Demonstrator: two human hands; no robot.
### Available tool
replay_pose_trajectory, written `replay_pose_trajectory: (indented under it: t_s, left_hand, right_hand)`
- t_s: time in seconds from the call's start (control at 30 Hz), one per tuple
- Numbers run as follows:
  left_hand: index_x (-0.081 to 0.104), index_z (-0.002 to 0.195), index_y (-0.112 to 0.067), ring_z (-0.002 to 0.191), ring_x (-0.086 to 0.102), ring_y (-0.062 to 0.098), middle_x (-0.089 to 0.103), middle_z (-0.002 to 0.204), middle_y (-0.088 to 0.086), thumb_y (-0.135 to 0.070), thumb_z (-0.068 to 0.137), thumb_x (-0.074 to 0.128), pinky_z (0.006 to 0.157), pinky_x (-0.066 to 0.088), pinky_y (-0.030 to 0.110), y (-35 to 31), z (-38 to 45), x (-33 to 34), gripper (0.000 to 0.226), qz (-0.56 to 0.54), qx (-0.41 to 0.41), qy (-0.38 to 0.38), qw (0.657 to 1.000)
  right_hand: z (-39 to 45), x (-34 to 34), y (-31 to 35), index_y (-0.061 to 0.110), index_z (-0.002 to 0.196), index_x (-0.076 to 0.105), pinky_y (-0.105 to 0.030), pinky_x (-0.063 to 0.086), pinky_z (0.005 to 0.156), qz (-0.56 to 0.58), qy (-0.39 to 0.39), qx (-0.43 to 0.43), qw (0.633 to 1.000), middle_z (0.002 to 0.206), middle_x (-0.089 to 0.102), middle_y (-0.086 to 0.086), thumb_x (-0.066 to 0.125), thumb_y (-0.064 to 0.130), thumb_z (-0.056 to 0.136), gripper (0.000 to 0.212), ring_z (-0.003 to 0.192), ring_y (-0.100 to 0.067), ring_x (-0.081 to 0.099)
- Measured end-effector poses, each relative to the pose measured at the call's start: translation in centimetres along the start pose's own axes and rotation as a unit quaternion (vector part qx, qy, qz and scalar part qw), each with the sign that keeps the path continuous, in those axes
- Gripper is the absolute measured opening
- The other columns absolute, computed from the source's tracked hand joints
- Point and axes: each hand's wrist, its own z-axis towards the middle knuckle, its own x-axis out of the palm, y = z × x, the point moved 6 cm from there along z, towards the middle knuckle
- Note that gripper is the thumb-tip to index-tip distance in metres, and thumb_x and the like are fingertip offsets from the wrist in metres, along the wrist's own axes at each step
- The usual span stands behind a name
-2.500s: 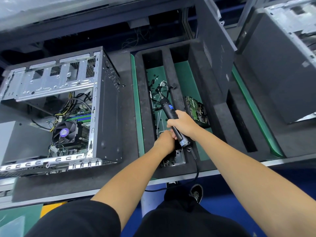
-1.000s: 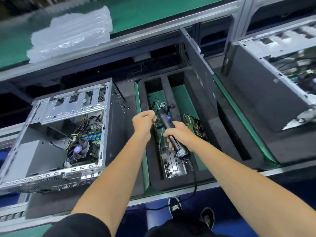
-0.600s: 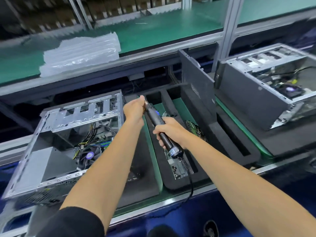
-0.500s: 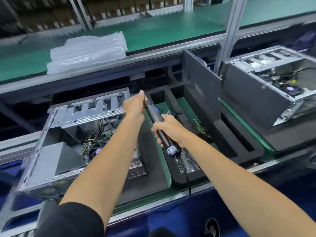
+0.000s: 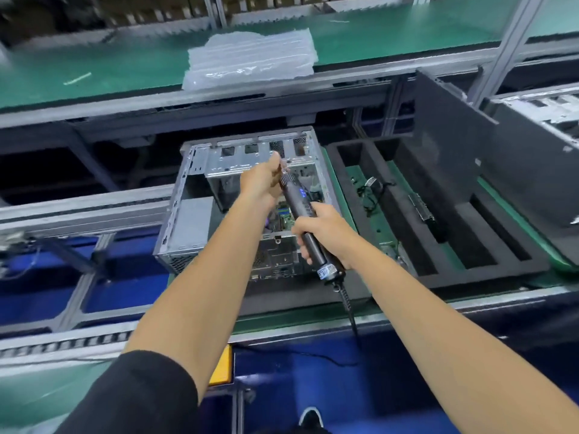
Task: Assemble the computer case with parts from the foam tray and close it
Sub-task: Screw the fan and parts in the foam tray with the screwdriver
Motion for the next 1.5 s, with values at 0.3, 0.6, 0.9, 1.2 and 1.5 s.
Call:
replay_pose_trajectory:
  t_s: [0.3, 0.6, 0.9, 1.2, 1.5]
  left_hand:
    - [0.061, 0.083, -0.01, 0.057, 0.058, 0.01, 0.063, 0.062, -0.001, -0.023, 0.09, 0.063, 0.054, 0.048, 0.024, 1.4, -4.5, -4.7, 0.015, 0.029, 0.003, -0.016, 0.999]
    - [0.052, 0.079, 0.002, 0.044, 0.056, 0.017, 0.056, 0.054, 0.007, -0.012, 0.094, 0.058, 0.049, 0.049, 0.023, 4.1, -7.7, -8.8, 0.021, -0.139, -0.002, -0.045, 0.989]
    - [0.054, 0.072, 0.003, 0.052, 0.054, 0.02, 0.056, 0.06, 0.011, -0.004, 0.092, 0.058, 0.051, 0.05, 0.027, 3.4, -9.8, -12.5, 0.021, -0.133, 0.0, -0.061, 0.989]
    - [0.051, 0.076, -0.002, 0.051, 0.044, 0.015, 0.048, 0.063, 0.005, -0.007, 0.099, 0.045, 0.049, 0.043, 0.025, 9.3, -10.2, -15.9, 0.024, -0.117, -0.053, -0.008, 0.992]
    - [0.056, 0.084, 0.002, 0.051, 0.05, 0.015, 0.052, 0.059, 0.005, -0.005, 0.098, 0.044, 0.051, 0.047, 0.025, 12.9, -9.8, -18.8, 0.019, -0.122, -0.111, 0.008, 0.986]
  right_hand:
    - [-3.6, 3.9, -3.0, 0.013, 0.093, 0.045, -0.031, 0.046, 0.044, -0.002, 0.043, 0.013, 0.999, 0.061, 0.054, -0.009, 0.059, 0.008, 0.081, 0.019, 0.043, -0.023, 0.051]
    - [-7.2, 7.2, -5.7, 0.012, 0.103, 0.048, -0.031, 0.047, 0.043, -0.058, 0.041, 0.011, 0.997, 0.066, 0.055, -0.013, 0.062, 0.006, 0.083, 0.025, 0.043, -0.023, 0.052]
    - [-8.0, 11.5, -5.9, 0.013, 0.097, 0.048, -0.03, 0.047, 0.043, -0.082, 0.005, 0.02, 0.996, 0.068, 0.055, -0.013, 0.063, 0.008, 0.081, 0.022, 0.042, -0.022, 0.053]
    - [-10.6, 15.3, -11.5, 0.011, 0.096, 0.047, -0.031, 0.047, 0.045, -0.021, -0.041, 0.075, 0.996, 0.068, 0.054, -0.015, 0.06, 0.007, 0.08, 0.021, 0.043, -0.023, 0.052]
    - [-10.4, 17.3, -14.4, 0.013, 0.109, 0.046, -0.031, 0.049, 0.048, 0.006, 0.0, 0.118, 0.993, 0.073, 0.059, -0.008, 0.075, 0.008, 0.08, 0.041, 0.05, -0.019, 0.056]
